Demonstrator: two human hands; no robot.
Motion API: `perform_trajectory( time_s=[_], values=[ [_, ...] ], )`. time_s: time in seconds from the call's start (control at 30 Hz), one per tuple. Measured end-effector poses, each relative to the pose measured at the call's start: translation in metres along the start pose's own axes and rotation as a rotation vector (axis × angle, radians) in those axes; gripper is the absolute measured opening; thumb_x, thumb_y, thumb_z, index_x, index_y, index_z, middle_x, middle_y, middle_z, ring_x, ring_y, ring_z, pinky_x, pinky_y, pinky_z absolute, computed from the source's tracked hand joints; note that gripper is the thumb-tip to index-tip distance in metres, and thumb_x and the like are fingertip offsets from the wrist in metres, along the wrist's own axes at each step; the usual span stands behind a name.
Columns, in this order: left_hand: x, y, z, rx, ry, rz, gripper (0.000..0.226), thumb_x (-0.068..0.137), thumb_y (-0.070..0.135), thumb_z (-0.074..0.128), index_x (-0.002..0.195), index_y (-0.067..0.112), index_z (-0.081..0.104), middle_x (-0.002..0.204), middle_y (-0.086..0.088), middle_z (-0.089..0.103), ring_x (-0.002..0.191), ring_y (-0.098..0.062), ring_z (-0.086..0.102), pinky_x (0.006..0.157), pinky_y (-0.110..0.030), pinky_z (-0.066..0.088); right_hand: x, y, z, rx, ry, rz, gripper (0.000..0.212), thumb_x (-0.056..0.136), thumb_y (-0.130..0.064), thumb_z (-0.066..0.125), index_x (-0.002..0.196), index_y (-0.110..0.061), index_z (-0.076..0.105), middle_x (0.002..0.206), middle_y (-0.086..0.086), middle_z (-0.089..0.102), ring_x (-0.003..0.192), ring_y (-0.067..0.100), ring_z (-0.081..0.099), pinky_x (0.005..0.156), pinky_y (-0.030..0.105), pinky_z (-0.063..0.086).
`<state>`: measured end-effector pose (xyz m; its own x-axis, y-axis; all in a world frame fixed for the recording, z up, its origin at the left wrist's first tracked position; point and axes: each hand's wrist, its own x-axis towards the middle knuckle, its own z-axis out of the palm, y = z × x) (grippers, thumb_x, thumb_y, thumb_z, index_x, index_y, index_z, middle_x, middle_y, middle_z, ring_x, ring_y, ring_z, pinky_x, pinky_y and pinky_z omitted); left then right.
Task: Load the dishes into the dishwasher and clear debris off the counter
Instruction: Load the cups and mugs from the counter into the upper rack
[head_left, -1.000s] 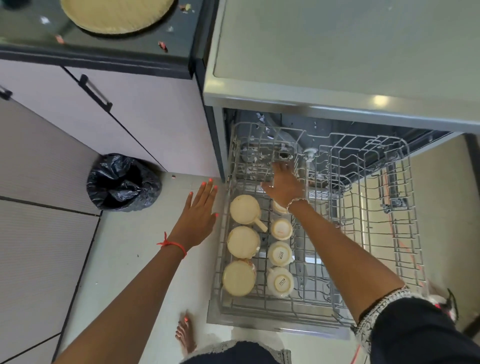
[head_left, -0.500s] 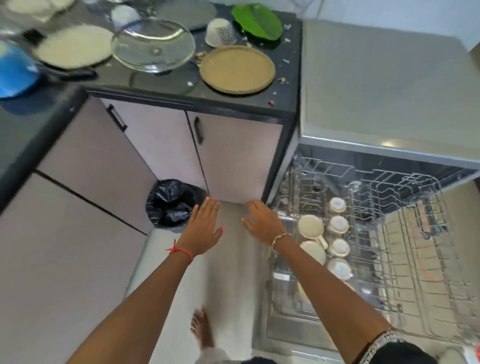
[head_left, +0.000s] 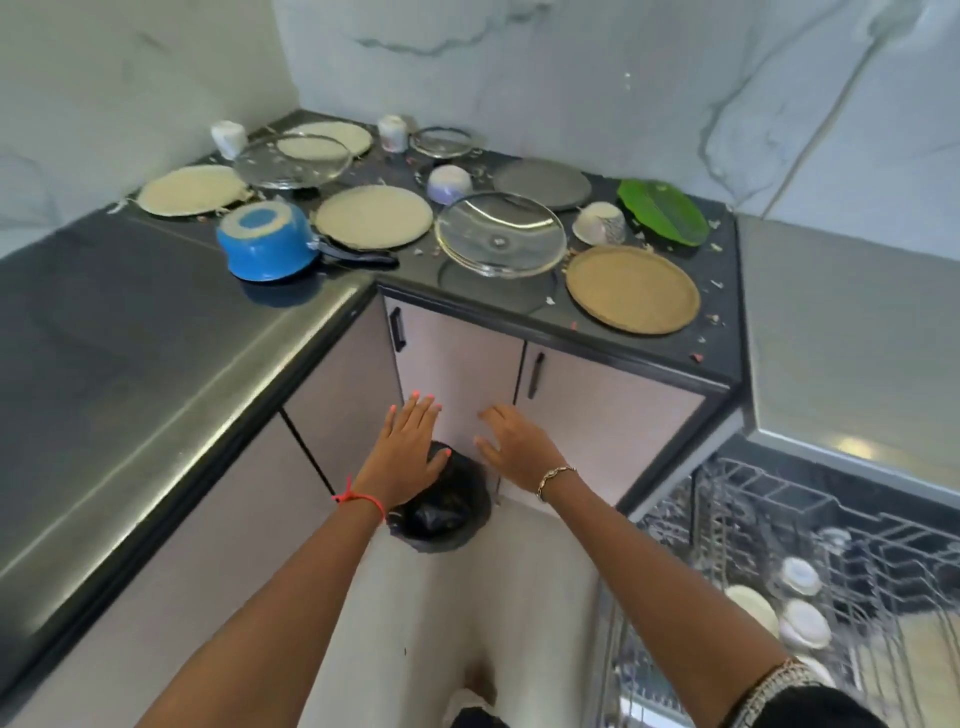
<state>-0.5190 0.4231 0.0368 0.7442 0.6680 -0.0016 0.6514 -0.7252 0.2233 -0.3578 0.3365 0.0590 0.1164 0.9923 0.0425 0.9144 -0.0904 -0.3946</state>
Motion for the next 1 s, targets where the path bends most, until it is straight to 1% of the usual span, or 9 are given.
perform_trajectory(
  time_s=[0.07,0.23,0.33,0.43,0.47,0.6,0.7,0.83,1.0],
  values=[
    [0.022,-0.018,-0.014,0.02,0.052,-0.016,0.063,0.097,0.036,0.04,0.148,0.009,0.016,0.157,-0.005,0.011,0.146,-0.021,-0.001,0.117,-0.038,-0.003,0.033,-0.003,-0.012,0.001,0.052,-0.043,0.034,0.092,-0.016,0.049,0.122,0.002,0.05,0.123,0.017,0.052,0.113,0.029,0.05,0.096,0.032,0.036],
    [0.094,-0.054,-0.05,0.008,0.137,-0.062,0.062,0.097,0.035,0.043,0.147,0.008,0.019,0.156,-0.004,0.013,0.146,-0.02,0.0,0.116,-0.038,-0.004,0.122,0.008,-0.041,-0.003,0.163,-0.148,0.028,0.089,-0.012,0.053,0.112,0.004,0.057,0.111,0.019,0.058,0.106,0.032,0.054,0.094,0.035,0.041],
    [0.146,-0.07,-0.07,-0.019,0.202,-0.096,0.062,0.095,0.032,0.047,0.146,0.011,0.021,0.156,-0.003,0.016,0.146,-0.018,0.001,0.116,-0.037,-0.003,0.179,0.019,-0.067,0.016,0.234,-0.17,0.022,0.088,-0.011,0.054,0.104,0.003,0.06,0.103,0.018,0.06,0.098,0.031,0.056,0.087,0.035,0.044],
    [0.197,-0.085,-0.089,-0.069,0.251,-0.12,0.06,0.094,0.031,0.05,0.145,0.01,0.026,0.154,-0.005,0.022,0.145,-0.02,0.006,0.117,-0.037,0.0,0.238,0.034,-0.095,0.0,0.289,-0.206,0.018,0.085,-0.007,0.056,0.097,0.004,0.063,0.098,0.02,0.063,0.094,0.034,0.058,0.085,0.031,0.039],
    [0.213,-0.09,-0.094,-0.069,0.254,-0.126,0.06,0.094,0.031,0.05,0.144,0.009,0.026,0.154,-0.006,0.022,0.145,-0.02,0.006,0.117,-0.037,0.001,0.256,0.04,-0.103,-0.005,0.288,-0.208,0.018,0.085,-0.008,0.056,0.097,0.004,0.063,0.098,0.02,0.063,0.095,0.034,0.058,0.085,0.031,0.039],
    [0.267,-0.107,-0.113,-0.083,0.302,-0.148,0.058,0.094,0.028,0.05,0.143,0.009,0.028,0.152,-0.007,0.025,0.145,-0.021,0.008,0.117,-0.038,0.004,0.317,0.061,-0.127,-0.025,0.254,-0.251,0.02,0.088,-0.011,0.051,0.099,0.002,0.062,0.1,0.018,0.061,0.097,0.032,0.057,0.085,0.037,0.047],
    [0.295,-0.121,-0.123,-0.057,0.308,-0.167,0.058,0.094,0.027,0.051,0.143,0.009,0.028,0.152,-0.007,0.026,0.145,-0.022,0.01,0.117,-0.04,0.006,0.352,0.071,-0.138,-0.005,0.222,-0.238,0.021,0.091,-0.014,0.05,0.102,0.001,0.061,0.104,0.016,0.059,0.1,0.029,0.054,0.085,0.036,0.045],
    [0.325,-0.145,-0.134,-0.03,0.301,-0.193,0.058,0.093,0.028,0.051,0.143,0.008,0.029,0.151,-0.008,0.027,0.144,-0.023,0.012,0.117,-0.04,0.009,0.392,0.078,-0.148,0.032,0.19,-0.212,0.022,0.092,-0.013,0.049,0.104,0.001,0.06,0.109,0.015,0.058,0.101,0.03,0.054,0.081,0.039,0.046],
    [0.351,-0.18,-0.148,-0.022,0.33,-0.209,0.057,0.093,0.028,0.052,0.142,0.007,0.03,0.149,-0.01,0.029,0.143,-0.024,0.016,0.117,-0.039,0.011,0.437,0.075,-0.151,0.021,0.161,-0.192,0.024,0.093,-0.016,0.047,0.106,0.0,0.059,0.11,0.012,0.056,0.099,0.026,0.054,0.079,0.033,0.042]
  ],
)
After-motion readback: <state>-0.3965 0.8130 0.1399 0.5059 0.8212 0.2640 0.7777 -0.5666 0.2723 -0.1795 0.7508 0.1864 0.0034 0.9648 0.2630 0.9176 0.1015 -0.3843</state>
